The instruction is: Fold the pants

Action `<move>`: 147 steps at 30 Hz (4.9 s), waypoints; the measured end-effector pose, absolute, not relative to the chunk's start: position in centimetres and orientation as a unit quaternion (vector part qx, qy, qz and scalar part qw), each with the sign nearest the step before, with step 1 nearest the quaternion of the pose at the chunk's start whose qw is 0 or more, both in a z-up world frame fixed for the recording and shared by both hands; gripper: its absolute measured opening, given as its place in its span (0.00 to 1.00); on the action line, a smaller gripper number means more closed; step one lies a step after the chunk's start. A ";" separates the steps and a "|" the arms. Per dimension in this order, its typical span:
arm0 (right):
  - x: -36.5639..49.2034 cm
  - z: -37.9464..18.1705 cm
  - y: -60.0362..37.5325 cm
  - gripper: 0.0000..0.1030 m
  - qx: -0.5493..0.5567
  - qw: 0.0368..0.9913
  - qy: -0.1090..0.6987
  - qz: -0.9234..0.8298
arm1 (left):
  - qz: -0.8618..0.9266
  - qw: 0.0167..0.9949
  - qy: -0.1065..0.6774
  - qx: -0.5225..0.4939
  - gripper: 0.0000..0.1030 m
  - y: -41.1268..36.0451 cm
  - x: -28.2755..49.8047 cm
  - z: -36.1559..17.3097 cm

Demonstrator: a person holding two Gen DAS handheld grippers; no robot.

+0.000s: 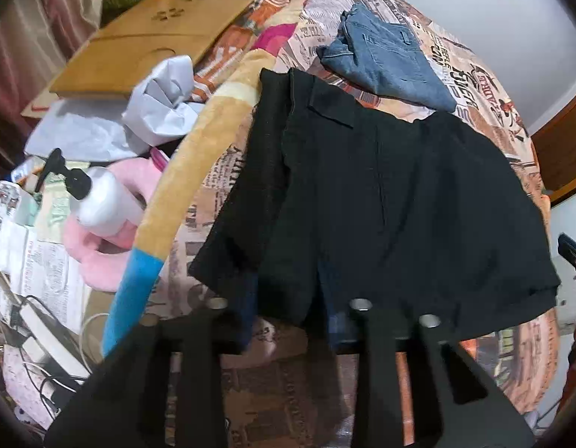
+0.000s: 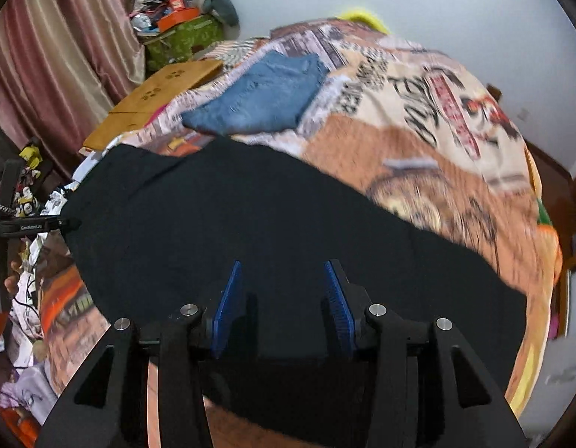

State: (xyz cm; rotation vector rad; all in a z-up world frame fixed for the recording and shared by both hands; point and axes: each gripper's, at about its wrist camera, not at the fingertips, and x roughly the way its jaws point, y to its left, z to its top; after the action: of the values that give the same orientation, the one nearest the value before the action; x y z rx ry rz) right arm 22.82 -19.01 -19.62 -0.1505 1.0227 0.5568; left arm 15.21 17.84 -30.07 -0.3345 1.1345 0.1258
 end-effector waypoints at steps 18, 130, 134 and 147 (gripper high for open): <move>21.1 -20.6 -20.1 0.44 -0.021 0.817 0.506 0.275 | 0.103 0.844 0.525 -0.027 0.38 15.8 15.2 -26.8; 13.6 -24.8 -46.7 0.45 0.239 0.844 0.475 -0.064 | -0.123 0.862 0.486 0.068 0.93 -11.4 24.2 -25.3; 13.2 -25.2 -45.6 0.52 0.274 0.837 0.472 -0.042 | -0.142 0.854 0.493 0.083 0.93 -13.8 24.5 -25.9; 16.1 -28.8 -45.1 0.53 0.325 0.819 0.473 -0.021 | -0.161 0.822 0.541 0.080 0.95 -15.5 25.0 -29.2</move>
State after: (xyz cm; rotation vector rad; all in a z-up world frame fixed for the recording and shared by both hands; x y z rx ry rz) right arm 16.06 -45.06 -28.84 0.6923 1.0077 -0.0446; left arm 25.01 -15.54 -29.18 0.1693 1.1505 -0.3429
